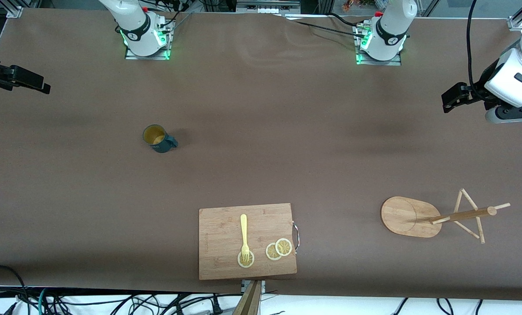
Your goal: Pass cup and hang on rack
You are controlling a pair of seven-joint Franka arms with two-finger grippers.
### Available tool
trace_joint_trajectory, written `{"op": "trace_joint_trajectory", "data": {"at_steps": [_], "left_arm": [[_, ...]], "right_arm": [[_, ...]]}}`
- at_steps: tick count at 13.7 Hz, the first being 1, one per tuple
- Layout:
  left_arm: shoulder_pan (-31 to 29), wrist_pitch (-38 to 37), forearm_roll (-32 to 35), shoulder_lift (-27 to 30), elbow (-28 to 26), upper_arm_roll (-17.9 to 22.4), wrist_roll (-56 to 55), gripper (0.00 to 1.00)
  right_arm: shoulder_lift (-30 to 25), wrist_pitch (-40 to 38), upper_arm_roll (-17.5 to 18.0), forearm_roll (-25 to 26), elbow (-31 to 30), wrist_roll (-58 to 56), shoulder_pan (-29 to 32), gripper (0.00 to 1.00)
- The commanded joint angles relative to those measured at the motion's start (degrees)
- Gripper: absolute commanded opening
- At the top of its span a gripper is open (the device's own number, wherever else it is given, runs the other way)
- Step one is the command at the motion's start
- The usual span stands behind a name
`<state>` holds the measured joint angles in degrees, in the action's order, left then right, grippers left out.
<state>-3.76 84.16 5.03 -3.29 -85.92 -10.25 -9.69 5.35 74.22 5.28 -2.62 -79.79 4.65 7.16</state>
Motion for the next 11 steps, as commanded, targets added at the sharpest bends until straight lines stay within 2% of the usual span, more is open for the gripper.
{"op": "trace_joint_trajectory", "data": {"at_steps": [1, 11], "left_arm": [[-0.1, -1.2, 1.6, 0.0, 0.9, -0.6, 1.9, 1.00], [-0.1, -1.2, 1.6, -0.1, 1.0, -0.6, 2.0, 1.00]], "right_arm": [[-1.4, 0.1, 0.1, 1.0, -1.4, -0.6, -0.2, 1.00], [-0.4, 0.3, 0.0, 0.6, -1.5, -0.8, 0.1, 1.00]]}}
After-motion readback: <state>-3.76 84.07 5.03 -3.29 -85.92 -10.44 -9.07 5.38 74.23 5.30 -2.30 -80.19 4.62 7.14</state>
